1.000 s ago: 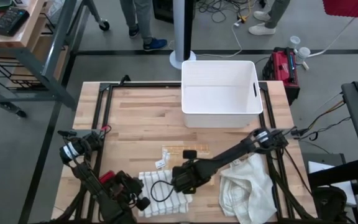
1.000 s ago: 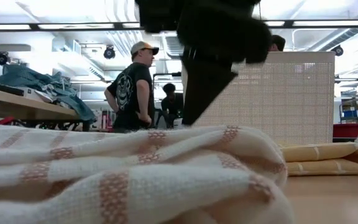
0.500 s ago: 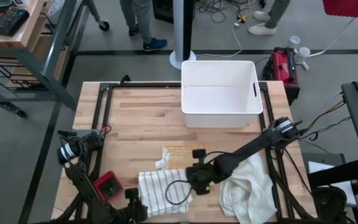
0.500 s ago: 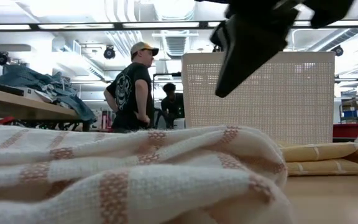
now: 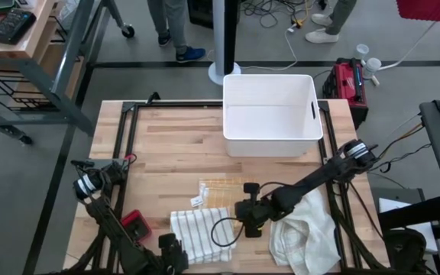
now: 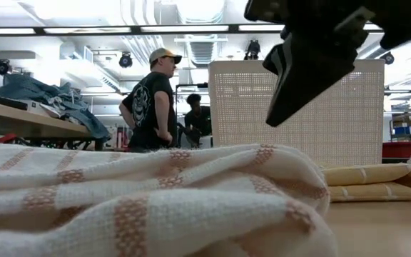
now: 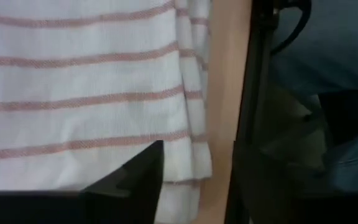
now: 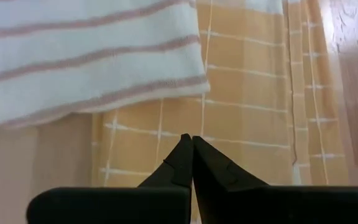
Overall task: Fold towel
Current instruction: Fold the brown patterned towel, then stack the brown towel on top of the yellow towel
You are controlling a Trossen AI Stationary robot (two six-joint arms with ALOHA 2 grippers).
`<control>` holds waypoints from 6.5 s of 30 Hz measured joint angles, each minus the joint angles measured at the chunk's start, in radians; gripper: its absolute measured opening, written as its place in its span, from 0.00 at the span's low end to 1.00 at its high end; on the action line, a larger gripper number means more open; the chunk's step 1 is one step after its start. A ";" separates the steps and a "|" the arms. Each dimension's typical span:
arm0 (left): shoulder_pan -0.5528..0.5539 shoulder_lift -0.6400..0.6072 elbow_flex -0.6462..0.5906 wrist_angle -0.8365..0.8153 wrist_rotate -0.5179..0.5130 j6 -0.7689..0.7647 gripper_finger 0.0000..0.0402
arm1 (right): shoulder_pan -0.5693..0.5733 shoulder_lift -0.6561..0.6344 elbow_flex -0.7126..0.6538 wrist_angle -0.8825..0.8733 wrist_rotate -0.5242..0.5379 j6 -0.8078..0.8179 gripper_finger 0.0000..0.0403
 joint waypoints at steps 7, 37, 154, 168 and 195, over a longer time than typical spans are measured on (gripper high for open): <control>0.017 0.004 -0.063 0.116 0.084 -0.055 0.58 | 0.000 0.000 0.004 0.002 -0.017 -0.045 0.00; 0.048 0.025 -0.098 0.113 0.233 -0.232 0.01 | -0.011 0.001 0.007 0.028 -0.017 -0.137 0.00; 0.079 -0.135 -0.482 0.445 -0.027 0.089 0.09 | 0.174 0.293 0.209 0.276 0.011 1.074 0.73; 0.080 -0.136 -0.488 0.461 -0.016 0.115 0.09 | 0.162 0.440 0.258 0.572 0.077 1.109 0.71; 0.069 -0.241 -0.417 0.385 -0.142 0.201 0.09 | 0.115 0.314 0.305 0.538 0.139 0.710 0.02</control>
